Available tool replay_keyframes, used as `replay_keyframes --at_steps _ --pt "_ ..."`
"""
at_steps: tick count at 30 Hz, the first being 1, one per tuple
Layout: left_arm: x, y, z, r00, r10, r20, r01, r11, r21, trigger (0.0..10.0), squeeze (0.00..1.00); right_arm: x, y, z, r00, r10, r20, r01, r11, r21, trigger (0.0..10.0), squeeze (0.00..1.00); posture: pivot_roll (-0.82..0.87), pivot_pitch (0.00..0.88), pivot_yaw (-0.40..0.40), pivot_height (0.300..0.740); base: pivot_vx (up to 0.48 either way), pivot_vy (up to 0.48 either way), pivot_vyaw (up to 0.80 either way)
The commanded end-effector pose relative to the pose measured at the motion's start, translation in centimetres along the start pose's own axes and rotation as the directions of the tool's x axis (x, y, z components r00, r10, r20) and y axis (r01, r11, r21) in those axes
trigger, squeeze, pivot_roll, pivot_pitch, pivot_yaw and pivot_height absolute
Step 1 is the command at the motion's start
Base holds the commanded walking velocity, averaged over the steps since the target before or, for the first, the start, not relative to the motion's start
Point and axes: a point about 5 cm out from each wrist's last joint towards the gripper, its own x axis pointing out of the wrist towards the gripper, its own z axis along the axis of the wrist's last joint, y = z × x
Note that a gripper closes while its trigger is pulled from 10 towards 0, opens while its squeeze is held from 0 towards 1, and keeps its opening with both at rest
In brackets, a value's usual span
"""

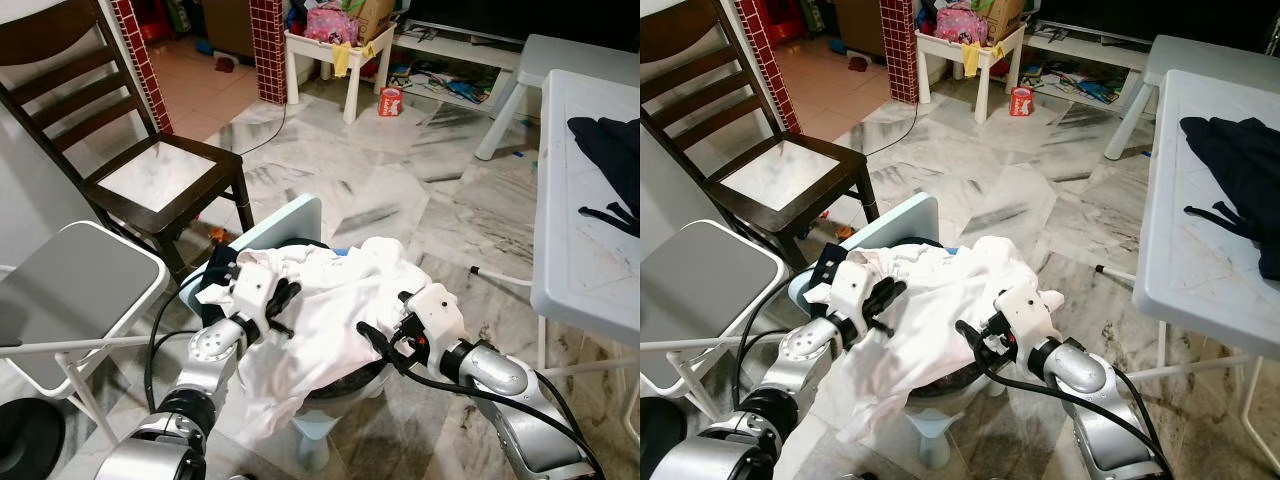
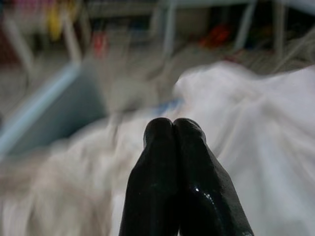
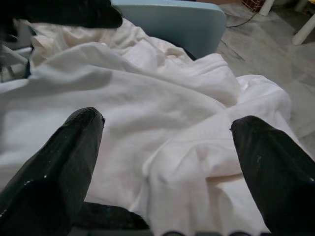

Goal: Hang hanger

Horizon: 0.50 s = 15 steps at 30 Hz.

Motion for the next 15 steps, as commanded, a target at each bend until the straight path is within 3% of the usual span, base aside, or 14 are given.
replay_keyframes --at_steps 1,5,6,9,12,15 --pt "0.1 -1.8 0.5 0.994 -0.098 0.049 0.093 0.992 0.09 0.0 0.0 0.2 -0.2 -0.2 1.0 -0.011 -0.014 0.011 1.0 -0.006 10.0 0.0 -0.14 0.106 -0.015 0.74 0.0 0.0 0.0" --pt "-0.6 -5.1 0.2 0.962 -0.262 0.08 0.249 0.958 0.145 0.0 0.0 0.2 -0.4 -0.2 1.0 -0.015 -0.014 0.015 1.0 -0.009 10.0 0.0 -0.14 0.104 -0.017 0.74 0.0 0.0 0.0" --pt "-1.4 -6.4 -0.6 0.949 -0.308 0.063 0.3 0.947 0.114 0.0 0.0 0.2 -0.5 -0.2 1.0 -0.019 -0.016 0.019 1.0 -0.01 10.0 0.0 -0.14 0.103 -0.019 0.74 0.0 0.0 0.0" --pt "-2.5 -7.3 -1.8 0.943 -0.33 0.034 0.326 0.941 0.088 0.0 0.0 0.3 -0.5 -0.3 1.0 -0.02 -0.018 0.02 1.0 -0.01 10.0 0.0 -0.13 0.102 -0.021 0.74 0.0 0.0 0.0" --pt "-3.5 -6.7 -2.7 0.973 -0.23 0.02 0.229 0.972 0.049 0.0 0.0 0.4 -0.5 -0.4 1.0 -0.018 -0.02 0.018 1.0 -0.01 10.0 0.0 -0.13 0.102 -0.024 0.74 0.0 0.0 0.0" --pt "-3.7 -4.6 -2.3 0.997 -0.07 0.039 0.069 0.998 0.005 0.0 0.0 0.4 -0.4 -0.5 1.0 -0.016 -0.022 0.016 1.0 -0.01 10.0 0.0 -0.12 0.101 -0.026 0.74 0.0 0.0 0.0"
